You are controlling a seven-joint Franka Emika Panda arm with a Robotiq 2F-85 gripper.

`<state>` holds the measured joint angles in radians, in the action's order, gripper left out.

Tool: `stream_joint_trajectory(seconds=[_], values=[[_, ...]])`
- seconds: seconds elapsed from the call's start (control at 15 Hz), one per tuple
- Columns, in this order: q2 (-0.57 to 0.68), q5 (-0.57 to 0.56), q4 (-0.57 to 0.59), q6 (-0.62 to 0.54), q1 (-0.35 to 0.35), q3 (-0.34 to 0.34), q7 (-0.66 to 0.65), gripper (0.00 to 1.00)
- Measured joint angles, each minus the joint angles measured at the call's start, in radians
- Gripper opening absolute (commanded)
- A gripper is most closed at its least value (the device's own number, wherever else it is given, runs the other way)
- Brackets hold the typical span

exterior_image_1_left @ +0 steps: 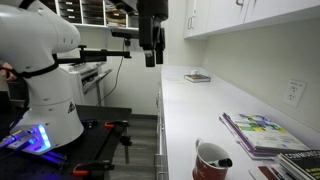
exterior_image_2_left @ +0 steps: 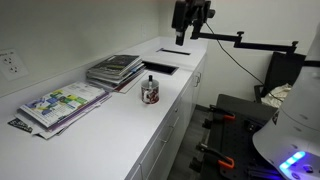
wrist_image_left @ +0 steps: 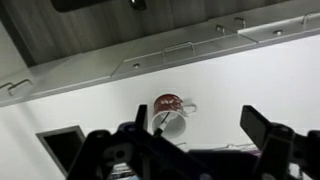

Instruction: Move the mug to the left

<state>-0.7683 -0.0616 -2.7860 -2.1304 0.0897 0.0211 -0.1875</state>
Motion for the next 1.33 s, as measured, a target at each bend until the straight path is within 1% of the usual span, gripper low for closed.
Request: stream_joint_trajectory(seconds=[0.07, 0.27, 0.47, 0.6, 0.73, 0.87, 1.0, 1.07, 1.33], values=[[0.071, 0.006, 0.014, -0.048, 0.002, 0.002, -0.037, 1.00], [0.300, 0.005, 0.074, -0.198, 0.029, 0.037, -0.191, 1.00], [0.543, 0.006, 0.200, -0.269, 0.039, 0.048, -0.299, 1.00], [0.703, 0.016, 0.305, -0.293, 0.036, 0.040, -0.318, 1.00], [0.843, 0.052, 0.412, -0.298, 0.028, 0.024, -0.307, 1.00], [0.956, 0.095, 0.505, -0.299, 0.020, 0.005, -0.281, 1.00], [1.045, 0.123, 0.579, -0.299, 0.014, -0.015, -0.265, 1.00], [1.069, 0.123, 0.596, -0.299, 0.008, -0.027, -0.265, 1.00], [1.062, 0.123, 0.594, -0.299, -0.008, -0.036, -0.265, 1.00]])
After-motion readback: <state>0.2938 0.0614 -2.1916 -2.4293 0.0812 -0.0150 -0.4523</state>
